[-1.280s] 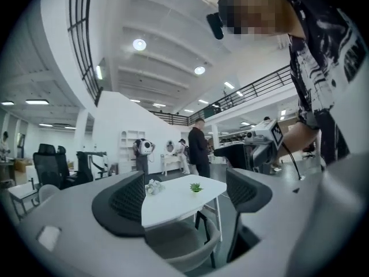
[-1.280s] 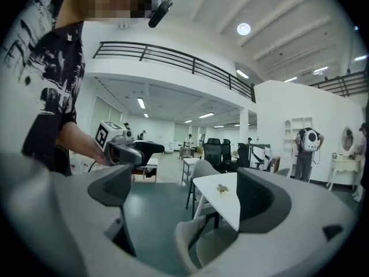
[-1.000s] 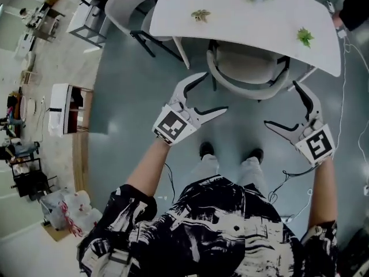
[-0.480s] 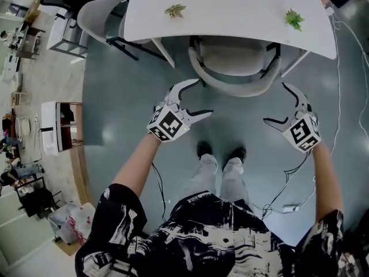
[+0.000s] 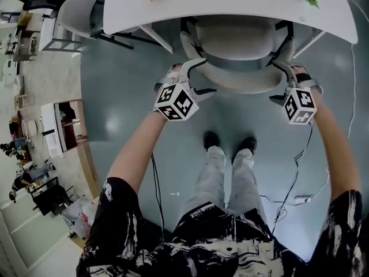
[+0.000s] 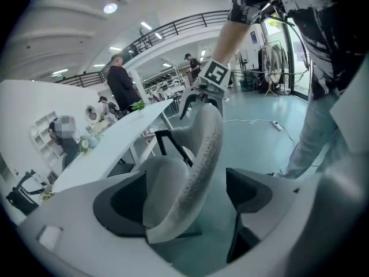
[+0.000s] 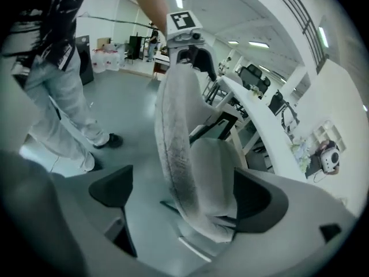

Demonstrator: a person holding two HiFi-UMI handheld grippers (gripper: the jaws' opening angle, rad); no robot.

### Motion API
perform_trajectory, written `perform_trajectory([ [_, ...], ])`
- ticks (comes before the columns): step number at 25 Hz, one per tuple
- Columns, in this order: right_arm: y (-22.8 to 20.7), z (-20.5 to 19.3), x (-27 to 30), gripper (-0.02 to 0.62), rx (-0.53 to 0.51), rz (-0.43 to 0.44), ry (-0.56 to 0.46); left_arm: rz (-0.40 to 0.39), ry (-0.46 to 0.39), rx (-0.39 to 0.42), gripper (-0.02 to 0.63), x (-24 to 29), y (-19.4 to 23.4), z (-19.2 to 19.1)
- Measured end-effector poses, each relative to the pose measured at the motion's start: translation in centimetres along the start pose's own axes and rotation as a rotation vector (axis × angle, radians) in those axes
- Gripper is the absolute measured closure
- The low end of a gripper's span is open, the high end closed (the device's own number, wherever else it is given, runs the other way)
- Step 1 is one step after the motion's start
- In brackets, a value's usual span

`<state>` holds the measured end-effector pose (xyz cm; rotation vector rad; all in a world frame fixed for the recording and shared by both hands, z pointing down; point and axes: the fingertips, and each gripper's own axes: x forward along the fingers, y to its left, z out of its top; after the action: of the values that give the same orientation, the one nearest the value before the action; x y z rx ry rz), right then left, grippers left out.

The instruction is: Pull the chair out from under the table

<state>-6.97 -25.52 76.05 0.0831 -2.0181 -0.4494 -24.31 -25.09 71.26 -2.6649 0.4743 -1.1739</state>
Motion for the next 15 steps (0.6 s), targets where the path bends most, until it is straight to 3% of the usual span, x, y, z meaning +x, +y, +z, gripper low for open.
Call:
perform_trajectory([
  [5, 1.2, -0.6, 3.9, 0.069, -0.167, 0.078, -0.005, -0.108, 0.009, 0.048, 0.179, 3.5, -0.2, -1.7],
  [6, 1.4, -0.5, 4.3, 0.116, -0.206, 0.082, -0.012, -0.145, 0.022, 0.079, 0.201, 4.1, -0.9, -2.1],
  [7, 1.4, -0.4, 4.6, 0.195, -0.236, 0.082, -0.020, -0.176, 0.041, 0.126, 0.270, 4.6, -1.6, -2.6],
  [8, 1.4, -0.3, 4.8, 0.345, -0.254, 0.086, -0.028, -0.195, 0.066, 0.190, 0.309, 5.1, -2.0, -3.1],
  [9, 1.4, -0.3, 4.9, 0.440, -0.263, 0.103, -0.032, -0.206, 0.092, 0.262, 0.390, 5.4, -2.1, -3.5],
  [12, 1.8, -0.4, 5.0, 0.513, -0.275, 0.170, -0.028, -0.263, 0.143, 0.440, 0.513, 5.8, -2.5, -4.0],
  [15, 2.0, -0.6, 5.0, 0.528, -0.254, 0.192, -0.017, -0.299, 0.154, 0.492, 0.537, 5.9, -2.9, -4.1],
])
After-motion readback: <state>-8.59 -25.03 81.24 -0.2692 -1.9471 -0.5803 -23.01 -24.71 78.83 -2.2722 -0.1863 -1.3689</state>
